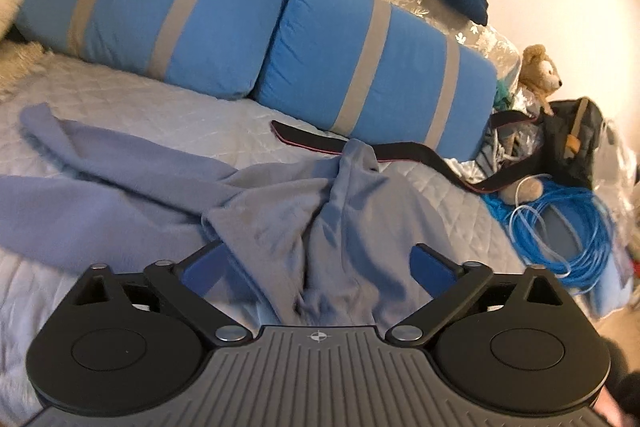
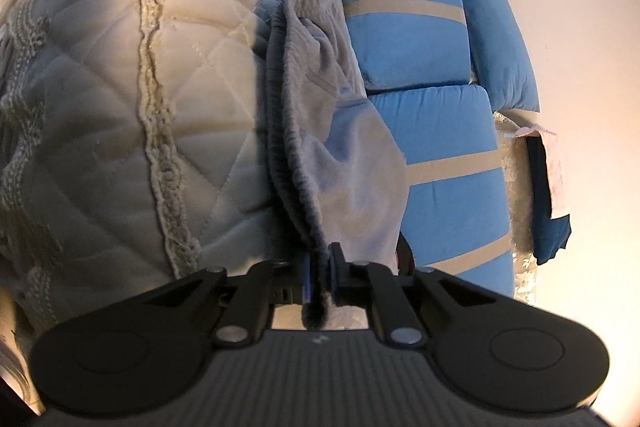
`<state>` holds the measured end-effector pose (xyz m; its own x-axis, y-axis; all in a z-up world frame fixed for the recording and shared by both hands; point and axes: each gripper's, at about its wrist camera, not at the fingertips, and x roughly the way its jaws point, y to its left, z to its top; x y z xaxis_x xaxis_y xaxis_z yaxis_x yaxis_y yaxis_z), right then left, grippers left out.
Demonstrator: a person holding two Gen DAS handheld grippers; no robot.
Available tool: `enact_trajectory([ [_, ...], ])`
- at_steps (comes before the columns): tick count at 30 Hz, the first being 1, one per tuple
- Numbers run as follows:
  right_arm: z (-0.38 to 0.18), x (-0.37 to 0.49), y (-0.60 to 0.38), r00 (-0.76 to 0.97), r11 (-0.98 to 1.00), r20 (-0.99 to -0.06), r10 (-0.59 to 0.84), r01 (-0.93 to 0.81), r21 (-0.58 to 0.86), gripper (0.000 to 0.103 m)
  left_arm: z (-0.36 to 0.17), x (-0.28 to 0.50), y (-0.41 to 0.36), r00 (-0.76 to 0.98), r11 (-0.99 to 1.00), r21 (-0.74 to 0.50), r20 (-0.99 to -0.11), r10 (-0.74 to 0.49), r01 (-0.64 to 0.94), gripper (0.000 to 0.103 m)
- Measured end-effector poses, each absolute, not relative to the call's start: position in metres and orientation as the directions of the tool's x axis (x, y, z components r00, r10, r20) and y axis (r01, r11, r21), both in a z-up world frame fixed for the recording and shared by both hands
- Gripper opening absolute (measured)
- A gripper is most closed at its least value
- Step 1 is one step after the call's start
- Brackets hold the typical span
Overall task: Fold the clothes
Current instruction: 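Grasp the waistband of the grey sweatpants with the right gripper, then grasp the sweatpants waistband with the left gripper while the right gripper holds it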
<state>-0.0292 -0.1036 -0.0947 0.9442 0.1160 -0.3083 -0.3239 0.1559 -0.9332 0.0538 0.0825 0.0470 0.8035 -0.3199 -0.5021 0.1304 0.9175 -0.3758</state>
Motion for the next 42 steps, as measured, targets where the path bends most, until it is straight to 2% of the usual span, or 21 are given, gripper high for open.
enact_trajectory([
  [3, -0.095, -0.027, -0.104, 0.942, 0.163, -0.314, 0.119, -0.331, -0.93, 0.017, 0.039, 0.086, 0.109, 0.783, 0.88, -0.459, -0.499, -0.373, 0.127, 0.097],
  [7, -0.094, -0.027, -0.106, 0.938, 0.176, -0.323, 0.122, -0.341, -0.924, 0.019, 0.018, 0.109, 0.134, 0.775, 0.821, -0.57, -0.507, -0.377, 0.026, 0.097],
  [11, -0.094, -0.028, -0.107, 0.935, 0.183, -0.333, 0.124, -0.352, -0.918, 0.021, 0.0, 0.12, 0.147, 0.745, 0.732, -0.681, -0.496, -0.445, -0.016, 0.094],
  [15, -0.091, -0.027, -0.107, 0.934, 0.2, -0.336, 0.125, -0.355, -0.913, 0.021, -0.009, 0.13, 0.15, 0.735, 0.705, -0.709, -0.482, -0.477, -0.007, 0.09],
  [18, -0.089, -0.027, -0.106, 0.935, 0.21, -0.332, 0.127, -0.353, -0.912, 0.021, -0.015, 0.136, 0.154, 0.728, 0.703, -0.71, -0.5, -0.47, -0.035, 0.086],
  [22, -0.092, -0.029, -0.106, 0.934, 0.199, -0.332, 0.131, -0.353, -0.914, 0.022, -0.024, 0.142, 0.153, 0.714, 0.71, -0.702, -0.521, -0.467, -0.047, 0.086],
  [23, -0.092, -0.029, -0.106, 0.934, 0.195, -0.332, 0.132, -0.352, -0.915, 0.03, -0.026, 0.144, 0.152, 0.713, 0.71, -0.702, -0.519, -0.471, -0.042, 0.086],
  [27, -0.096, -0.035, -0.105, 0.932, 0.171, -0.326, 0.157, -0.35, -0.921, 0.034, -0.031, 0.149, 0.151, 0.721, 0.695, -0.719, -0.491, -0.489, -0.019, 0.084],
  [28, -0.097, -0.036, -0.105, 0.935, 0.163, -0.317, 0.159, -0.341, -0.926, 0.034, -0.032, 0.148, 0.151, 0.723, 0.691, -0.723, -0.492, -0.485, -0.028, 0.073],
  [29, -0.098, -0.037, -0.105, 0.938, 0.154, -0.307, 0.161, -0.331, -0.931, 0.034, -0.033, 0.148, 0.153, 0.717, 0.685, -0.727, -0.499, -0.487, -0.04, 0.054],
  [32, -0.104, -0.04, -0.105, 0.949, 0.121, -0.273, 0.16, -0.293, -0.948, 0.034, -0.041, 0.146, 0.159, 0.7, 0.651, -0.756, -0.5, -0.51, -0.066, 0.03],
  [37, -0.117, -0.043, -0.103, 0.966, 0.044, -0.212, 0.148, -0.221, -0.974, 0.034, -0.049, 0.141, 0.167, 0.711, 0.592, -0.801, -0.467, -0.526, -0.088, 0.012],
  [39, -0.12, -0.041, -0.103, 0.971, 0.032, -0.201, 0.13, -0.206, -0.978, 0.034, -0.047, 0.139, 0.166, 0.721, 0.579, -0.811, -0.452, -0.526, -0.086, 0.009],
  [42, -0.12, -0.035, -0.103, 0.972, 0.048, -0.215, 0.093, -0.22, -0.974, 0.024, -0.041, 0.136, 0.164, 0.735, 0.586, -0.805, -0.451, -0.507, -0.091, 0.008],
])
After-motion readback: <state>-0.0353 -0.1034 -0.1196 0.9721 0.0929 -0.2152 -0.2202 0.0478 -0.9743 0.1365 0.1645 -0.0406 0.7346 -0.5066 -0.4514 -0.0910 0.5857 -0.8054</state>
